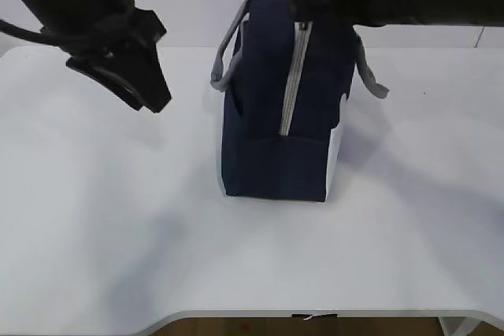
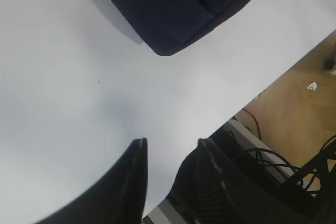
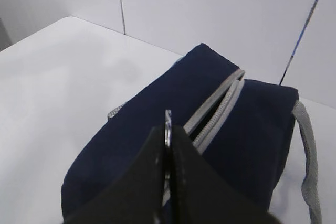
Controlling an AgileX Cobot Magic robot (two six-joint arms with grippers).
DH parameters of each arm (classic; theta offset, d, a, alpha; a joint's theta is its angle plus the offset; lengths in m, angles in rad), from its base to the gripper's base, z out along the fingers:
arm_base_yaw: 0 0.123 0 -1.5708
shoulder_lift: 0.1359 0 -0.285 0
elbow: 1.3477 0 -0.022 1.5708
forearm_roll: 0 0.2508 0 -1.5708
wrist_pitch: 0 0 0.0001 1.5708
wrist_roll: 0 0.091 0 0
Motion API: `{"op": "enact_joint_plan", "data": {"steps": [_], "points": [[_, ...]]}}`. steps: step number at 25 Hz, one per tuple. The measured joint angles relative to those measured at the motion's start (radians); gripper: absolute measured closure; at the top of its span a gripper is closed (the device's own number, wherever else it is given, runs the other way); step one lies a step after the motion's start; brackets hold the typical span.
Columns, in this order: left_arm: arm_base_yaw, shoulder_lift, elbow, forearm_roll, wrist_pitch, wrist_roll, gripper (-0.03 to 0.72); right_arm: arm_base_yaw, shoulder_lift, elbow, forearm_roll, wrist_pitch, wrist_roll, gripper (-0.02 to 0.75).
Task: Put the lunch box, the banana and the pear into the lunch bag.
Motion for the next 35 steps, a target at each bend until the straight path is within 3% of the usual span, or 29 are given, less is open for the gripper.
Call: {"op": "enact_joint_plan", "data": {"steps": [4,11,23,26,32,35], "points": [[-0.036,0.007,0.0,-0.004,-0.046,0.0,0.431,0.0,0.013,-0.057,0.062,0.096,0.0,0.731],[-0.099,0.007,0.0,-0.011,-0.193,0.0,0.291,0.0,0.047,-0.146,0.195,0.202,0.0,0.731],[-0.146,0.095,0.0,-0.042,-0.387,0.0,0.276,0.0,0.06,-0.206,0.303,0.285,0.002,0.731],[-0.146,0.118,0.0,-0.049,-0.42,0.0,0.332,0.0,0.06,-0.206,0.315,0.299,0.002,0.731],[-0.147,0.128,0.0,-0.022,-0.42,0.018,0.631,0.0,0.06,-0.208,0.337,0.322,0.002,0.731],[-0.147,0.128,0.0,0.061,-0.37,0.019,0.683,0.0,0.062,-0.216,0.346,0.356,0.002,0.731]]}}
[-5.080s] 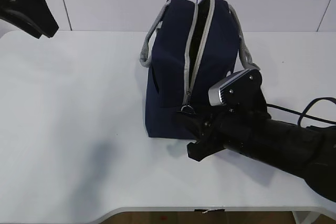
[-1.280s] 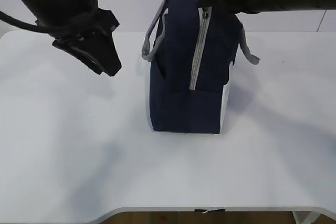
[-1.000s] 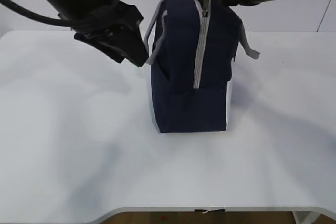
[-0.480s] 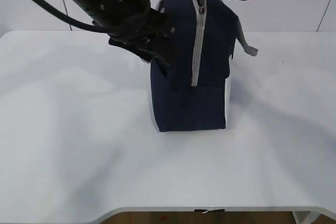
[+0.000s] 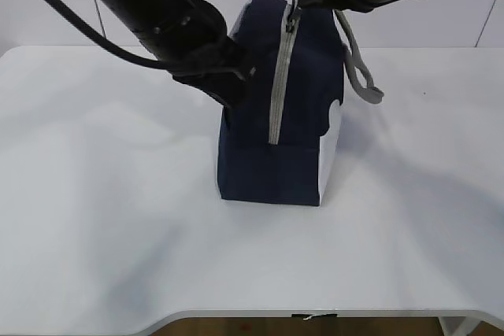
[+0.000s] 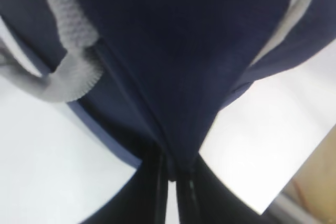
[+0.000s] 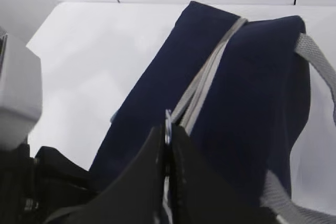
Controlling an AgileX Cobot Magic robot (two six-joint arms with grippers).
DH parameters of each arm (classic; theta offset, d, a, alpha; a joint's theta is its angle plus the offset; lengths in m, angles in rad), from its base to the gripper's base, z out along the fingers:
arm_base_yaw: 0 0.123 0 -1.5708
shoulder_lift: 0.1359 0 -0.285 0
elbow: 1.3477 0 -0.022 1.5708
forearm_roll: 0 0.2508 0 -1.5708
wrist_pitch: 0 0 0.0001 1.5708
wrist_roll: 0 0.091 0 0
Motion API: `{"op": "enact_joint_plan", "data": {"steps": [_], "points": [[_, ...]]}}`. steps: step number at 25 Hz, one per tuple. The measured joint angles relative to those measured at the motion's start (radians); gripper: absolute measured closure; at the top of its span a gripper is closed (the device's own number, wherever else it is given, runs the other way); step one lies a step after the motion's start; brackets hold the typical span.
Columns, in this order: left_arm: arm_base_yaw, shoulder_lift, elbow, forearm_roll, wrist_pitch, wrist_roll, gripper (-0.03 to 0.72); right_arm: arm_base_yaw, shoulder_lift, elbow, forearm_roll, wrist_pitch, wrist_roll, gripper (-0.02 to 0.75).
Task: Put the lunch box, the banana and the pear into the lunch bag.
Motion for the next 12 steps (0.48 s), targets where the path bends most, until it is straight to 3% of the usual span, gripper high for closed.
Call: {"op": "enact_joint_plan", "data": {"steps": [4,12], "points": [[-0.001,0.0,0.0,0.084,0.066,0.002,0.687,0.001,0.004,-0.002,0.006,0.011,0.0,0.731],[-0.001,-0.023,-0.002,0.107,0.129,0.013,0.688,0.004,0.006,-0.003,0.004,0.002,0.002,0.731]]}}
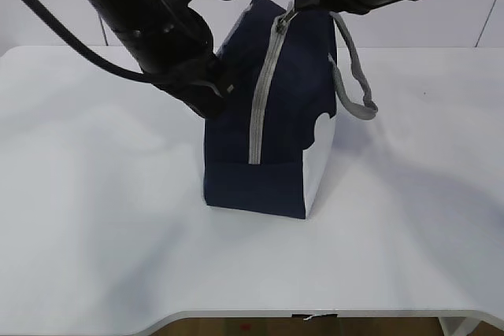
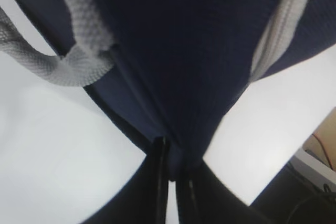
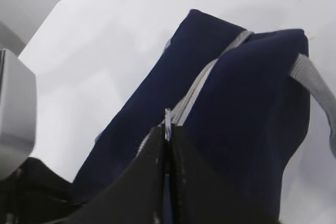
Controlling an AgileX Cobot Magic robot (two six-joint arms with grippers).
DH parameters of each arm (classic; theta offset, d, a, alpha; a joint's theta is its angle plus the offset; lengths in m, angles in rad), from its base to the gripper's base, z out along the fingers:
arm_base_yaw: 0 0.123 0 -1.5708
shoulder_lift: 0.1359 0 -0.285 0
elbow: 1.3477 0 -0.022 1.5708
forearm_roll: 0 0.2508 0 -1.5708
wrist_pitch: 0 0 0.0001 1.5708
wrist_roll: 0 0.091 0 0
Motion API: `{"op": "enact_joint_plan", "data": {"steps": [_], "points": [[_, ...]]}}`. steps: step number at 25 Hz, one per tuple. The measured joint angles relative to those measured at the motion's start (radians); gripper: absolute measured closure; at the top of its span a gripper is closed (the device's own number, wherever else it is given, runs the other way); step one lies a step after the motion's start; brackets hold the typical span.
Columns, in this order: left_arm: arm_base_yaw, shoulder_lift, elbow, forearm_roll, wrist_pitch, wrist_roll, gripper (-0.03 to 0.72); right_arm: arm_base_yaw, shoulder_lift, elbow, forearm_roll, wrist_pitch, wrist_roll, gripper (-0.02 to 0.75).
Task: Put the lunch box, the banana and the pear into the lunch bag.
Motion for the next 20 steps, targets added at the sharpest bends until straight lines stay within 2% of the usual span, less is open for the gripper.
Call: {"op": "enact_joint_plan", "data": {"steps": [10,20], "points": [[0.0,-0.063,0.0,0.041,0.126,0.016,0.689,0.0,0.019,-0.023,-0.112,-0.039,0.0,0.731],[0.0,-0.063,0.0,0.064,0.15,0.02,0.69,0.0,0.185,-0.248,-0.254,0.065,0.0,0.731]]}}
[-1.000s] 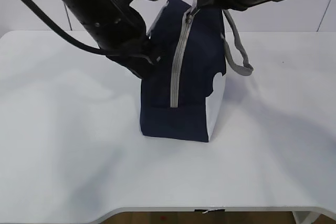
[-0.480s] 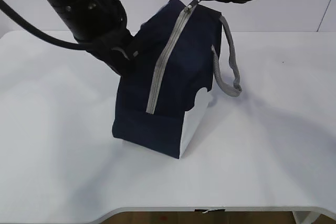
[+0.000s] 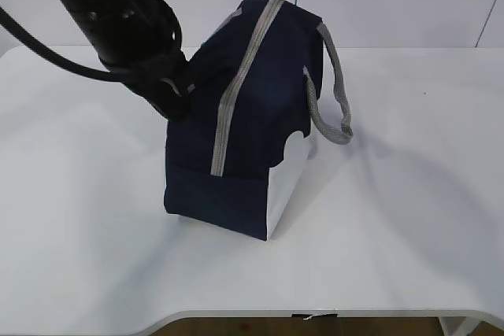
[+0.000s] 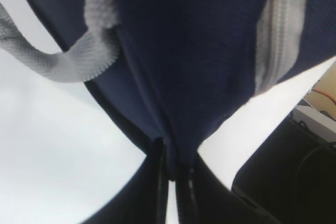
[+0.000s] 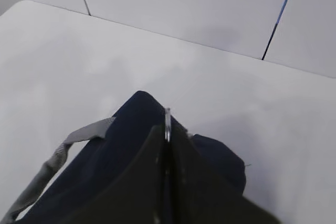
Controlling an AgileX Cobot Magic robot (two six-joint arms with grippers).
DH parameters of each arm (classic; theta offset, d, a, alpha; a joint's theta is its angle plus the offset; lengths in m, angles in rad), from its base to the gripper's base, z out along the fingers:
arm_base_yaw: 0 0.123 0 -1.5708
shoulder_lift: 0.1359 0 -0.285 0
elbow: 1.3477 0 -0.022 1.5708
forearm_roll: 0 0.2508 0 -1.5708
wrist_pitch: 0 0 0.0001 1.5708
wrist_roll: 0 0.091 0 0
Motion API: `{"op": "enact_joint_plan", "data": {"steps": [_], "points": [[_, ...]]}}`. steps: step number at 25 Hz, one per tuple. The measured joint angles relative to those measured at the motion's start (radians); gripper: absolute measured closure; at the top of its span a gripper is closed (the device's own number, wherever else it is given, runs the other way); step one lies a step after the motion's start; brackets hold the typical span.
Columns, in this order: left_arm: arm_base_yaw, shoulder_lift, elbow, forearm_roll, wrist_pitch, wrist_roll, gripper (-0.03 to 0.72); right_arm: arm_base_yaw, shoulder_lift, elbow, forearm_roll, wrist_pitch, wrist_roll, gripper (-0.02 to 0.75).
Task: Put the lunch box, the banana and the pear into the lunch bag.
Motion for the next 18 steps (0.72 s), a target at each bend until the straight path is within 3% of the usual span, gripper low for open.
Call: {"op": "enact_joint_plan", "data": {"steps": [9,18], "points": [[0.0,0.0,0.002,0.003,0.014,0.0,0.69,-0.004,0.125,-0.107,-0.109,0.042,0.0,0.731],[0.0,0.0,0.002,0.003,0.022,0.002,0.69,-0.077,0.16,-0.117,-0.076,0.042,0.002,0.731]]}}
